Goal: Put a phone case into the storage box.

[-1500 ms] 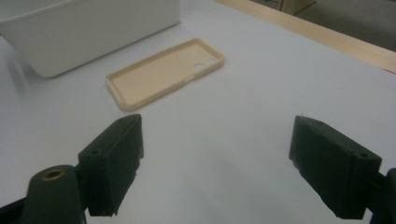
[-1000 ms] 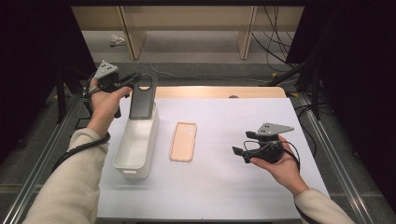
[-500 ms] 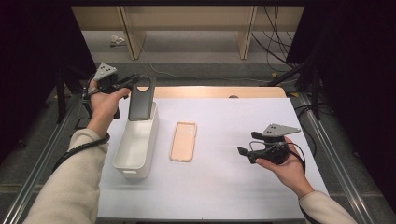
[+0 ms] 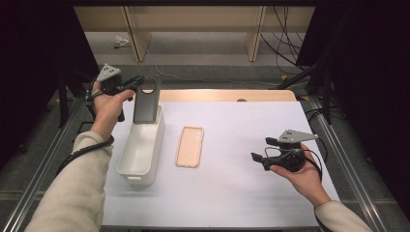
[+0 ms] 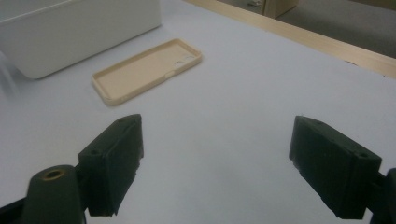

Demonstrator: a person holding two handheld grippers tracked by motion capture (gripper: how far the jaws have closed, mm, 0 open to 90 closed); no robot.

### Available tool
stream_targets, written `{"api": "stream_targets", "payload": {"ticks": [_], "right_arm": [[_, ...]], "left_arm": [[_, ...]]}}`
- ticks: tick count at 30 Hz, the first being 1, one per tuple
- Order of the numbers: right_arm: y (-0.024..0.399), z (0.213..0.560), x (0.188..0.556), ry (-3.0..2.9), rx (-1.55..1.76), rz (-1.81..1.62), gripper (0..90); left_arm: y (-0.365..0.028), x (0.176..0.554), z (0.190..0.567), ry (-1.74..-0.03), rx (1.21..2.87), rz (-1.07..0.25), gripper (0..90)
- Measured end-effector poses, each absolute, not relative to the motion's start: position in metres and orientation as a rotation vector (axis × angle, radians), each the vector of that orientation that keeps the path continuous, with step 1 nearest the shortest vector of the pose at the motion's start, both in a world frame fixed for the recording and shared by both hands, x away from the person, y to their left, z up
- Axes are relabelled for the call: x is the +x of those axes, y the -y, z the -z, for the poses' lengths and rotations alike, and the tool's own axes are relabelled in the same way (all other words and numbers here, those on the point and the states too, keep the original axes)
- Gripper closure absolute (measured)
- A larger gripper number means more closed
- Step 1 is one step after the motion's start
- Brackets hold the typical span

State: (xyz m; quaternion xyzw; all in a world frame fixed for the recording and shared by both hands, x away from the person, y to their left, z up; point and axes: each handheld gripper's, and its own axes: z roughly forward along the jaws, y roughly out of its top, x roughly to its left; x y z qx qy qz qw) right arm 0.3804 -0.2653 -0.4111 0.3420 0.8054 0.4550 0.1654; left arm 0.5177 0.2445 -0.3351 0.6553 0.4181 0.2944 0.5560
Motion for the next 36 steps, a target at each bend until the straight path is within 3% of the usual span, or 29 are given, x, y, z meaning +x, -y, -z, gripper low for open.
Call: {"api": "stream_targets", "payload": {"ticks": [36], "right_arm": [[0.267, 0.412, 0.381, -2.294, 0.979, -1.293, 18.8]], "left_arm": [[-0.242, 0.531, 0.357, -1.023, 1.591, -0.664, 80.8]]}}
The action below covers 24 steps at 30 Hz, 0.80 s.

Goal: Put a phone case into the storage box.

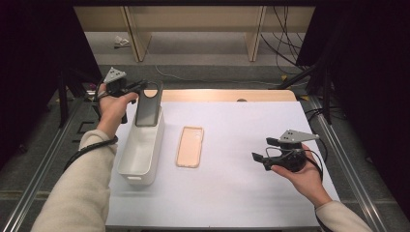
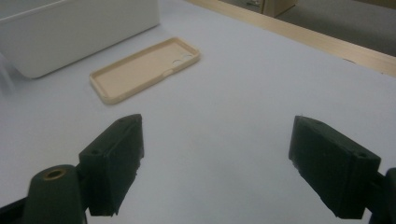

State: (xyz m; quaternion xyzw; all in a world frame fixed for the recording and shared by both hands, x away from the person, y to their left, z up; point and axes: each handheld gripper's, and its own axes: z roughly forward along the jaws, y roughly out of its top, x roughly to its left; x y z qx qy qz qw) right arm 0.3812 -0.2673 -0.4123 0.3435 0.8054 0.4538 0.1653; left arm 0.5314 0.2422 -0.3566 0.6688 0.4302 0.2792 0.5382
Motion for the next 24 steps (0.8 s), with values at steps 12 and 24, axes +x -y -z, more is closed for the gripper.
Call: {"api": "stream_targets", "payload": {"ticks": [12, 24], "right_arm": [[0.267, 0.413, 0.381, -2.296, 0.981, -1.29, 18.8], [0.267, 0.413, 0.382, -2.296, 0.984, -1.291, 18.8]], "left_arm": [[-0.242, 0.533, 0.365, -1.039, 1.61, -0.656, 80.7], [-0.243, 0.535, 0.372, -1.047, 1.626, -0.649, 80.7]]}}
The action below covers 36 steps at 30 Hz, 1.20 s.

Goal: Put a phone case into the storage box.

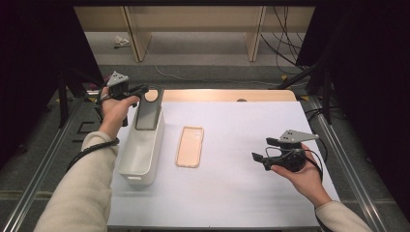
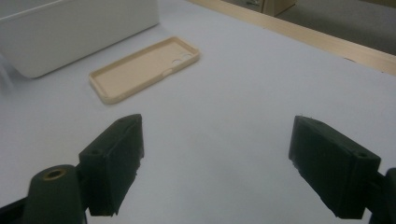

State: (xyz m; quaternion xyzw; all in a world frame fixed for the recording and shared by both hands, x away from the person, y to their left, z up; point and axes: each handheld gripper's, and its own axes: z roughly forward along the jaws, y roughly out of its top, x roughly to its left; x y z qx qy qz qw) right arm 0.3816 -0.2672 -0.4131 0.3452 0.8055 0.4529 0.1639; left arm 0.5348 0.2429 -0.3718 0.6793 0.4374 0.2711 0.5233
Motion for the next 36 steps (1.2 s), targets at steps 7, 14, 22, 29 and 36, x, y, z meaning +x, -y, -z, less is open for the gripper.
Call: {"api": "stream_targets", "payload": {"ticks": [7, 14, 22, 29, 36], "right_arm": [[0.267, 0.413, 0.382, -2.298, 0.983, -1.29, 18.8], [0.267, 0.413, 0.382, -2.298, 0.984, -1.29, 18.8], [0.267, 0.414, 0.382, -2.298, 0.986, -1.29, 18.7], [0.267, 0.414, 0.382, -2.3, 0.986, -1.291, 18.7], [0.267, 0.414, 0.382, -2.302, 0.986, -1.291, 18.8]], "left_arm": [[-0.245, 0.536, 0.376, -1.061, 1.625, -0.642, 80.7], [-0.246, 0.536, 0.38, -1.073, 1.624, -0.64, 80.6], [-0.247, 0.538, 0.383, -1.083, 1.632, -0.638, 80.6], [-0.247, 0.539, 0.387, -1.093, 1.633, -0.635, 80.6], [-0.248, 0.539, 0.39, -1.104, 1.637, -0.634, 80.6]]}}
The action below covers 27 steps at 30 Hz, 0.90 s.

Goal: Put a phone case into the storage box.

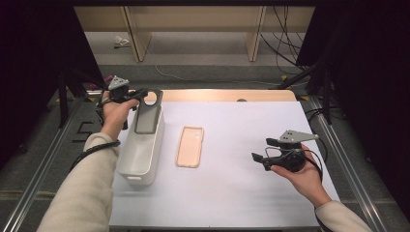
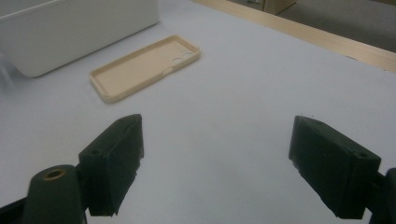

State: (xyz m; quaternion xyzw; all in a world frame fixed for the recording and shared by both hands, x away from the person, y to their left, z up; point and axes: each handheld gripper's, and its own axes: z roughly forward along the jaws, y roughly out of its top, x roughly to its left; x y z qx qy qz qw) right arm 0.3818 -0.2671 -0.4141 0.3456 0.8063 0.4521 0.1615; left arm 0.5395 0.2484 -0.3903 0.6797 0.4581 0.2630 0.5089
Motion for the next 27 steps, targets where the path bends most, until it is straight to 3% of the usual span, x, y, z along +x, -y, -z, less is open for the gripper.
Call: {"api": "stream_targets", "payload": {"ticks": [27], "right_arm": [[0.2663, 0.4148, 0.3821, -2.308, 0.985, -1.287, 18.7]], "left_arm": [[-0.2536, 0.5421, 0.3946, -1.122, 1.706, -0.671, 77.0]]}}
